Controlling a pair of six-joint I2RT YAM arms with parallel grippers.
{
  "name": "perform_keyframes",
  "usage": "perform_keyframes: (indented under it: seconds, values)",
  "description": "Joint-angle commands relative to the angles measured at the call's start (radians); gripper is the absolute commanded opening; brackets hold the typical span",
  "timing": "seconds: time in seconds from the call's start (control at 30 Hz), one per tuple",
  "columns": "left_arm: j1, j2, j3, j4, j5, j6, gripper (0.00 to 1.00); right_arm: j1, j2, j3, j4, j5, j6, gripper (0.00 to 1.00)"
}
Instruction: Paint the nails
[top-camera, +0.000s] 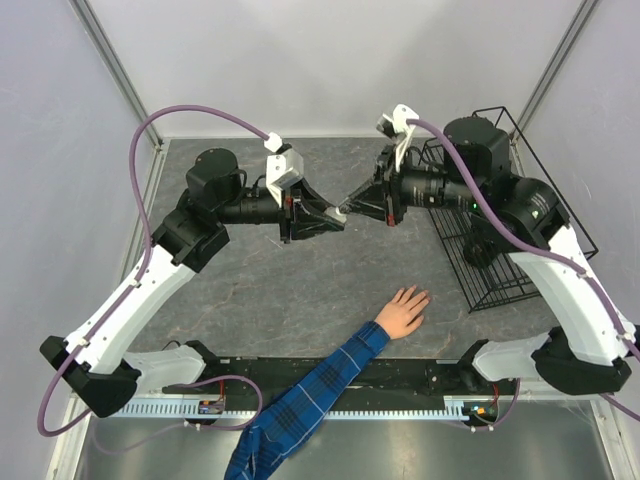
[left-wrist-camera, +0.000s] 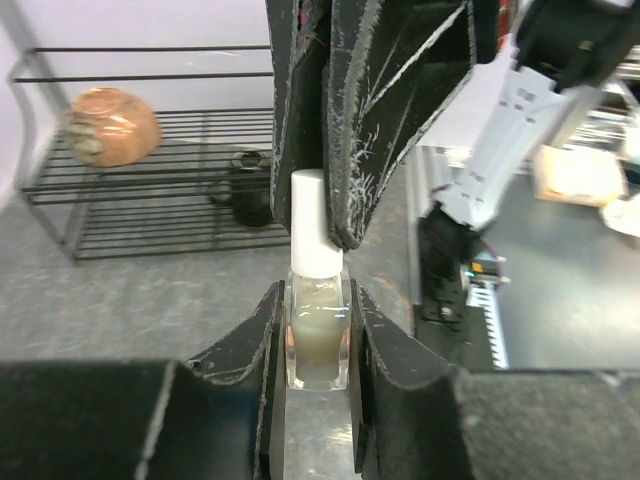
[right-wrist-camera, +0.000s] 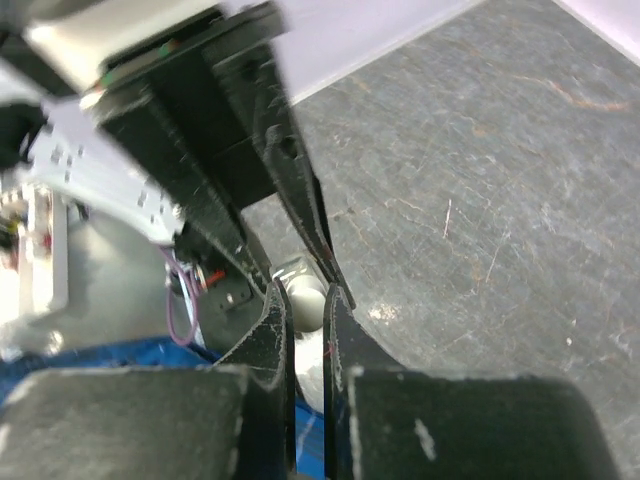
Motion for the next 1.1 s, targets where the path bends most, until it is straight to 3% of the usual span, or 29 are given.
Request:
perform_keyframes:
  seconds: [0.0, 0.17, 0.4, 0.47, 0.5, 0.57, 0.6, 0.67, 0.73, 0.9, 1.07]
  values:
    - [0.008, 0.024, 0.045, -0.013, 0.231, -0.092, 0.02, -0.005, -0.103, -0.115, 0.08, -0.17, -0.201, 0.0]
    - [0.008, 0.07, 0.036, 0.048, 0.521, -0.305, 0.02, -0.005, -0.123, -0.215, 0.075, -0.262, -0.338, 0.0]
    - [0.011, 0.043, 0.009, 0.071, 0.532, -0.335, 0.02, -0.005, -0.124, -0.201, 0.121, -0.296, -0.297, 0.0]
    - [0.014, 0.034, 0.012, 0.048, 0.462, -0.293, 0.02, -0.007, -0.123, -0.189, 0.121, -0.284, -0.271, 0.0]
    - [0.014, 0.014, 0.012, 0.033, 0.412, -0.266, 0.02, -0.005, -0.114, -0.179, 0.121, -0.264, -0.205, 0.05]
    - [0.012, -0.012, 0.01, -0.008, 0.197, -0.157, 0.02, -0.007, -0.097, -0.146, 0.112, -0.207, -0.15, 0.38]
    - [0.012, -0.038, 0.004, -0.01, 0.128, -0.094, 0.02, -0.007, -0.094, -0.13, 0.114, -0.186, -0.089, 0.61]
    - [0.012, -0.064, -0.014, 0.017, -0.061, -0.051, 0.02, -0.005, -0.09, -0.121, 0.124, -0.069, -0.02, 0.79]
    - [0.008, -0.075, -0.016, 0.034, -0.176, -0.008, 0.02, -0.005, -0.083, -0.103, 0.123, 0.008, 0.06, 0.82]
    - [-0.03, -0.057, 0.006, 0.053, -0.299, 0.116, 0.02, -0.005, -0.064, -0.046, 0.167, 0.189, 0.211, 0.88]
    - [-0.141, -0.031, 0.013, 0.056, -0.512, 0.21, 0.02, 0.001, -0.029, -0.017, 0.203, 0.293, 0.286, 0.8]
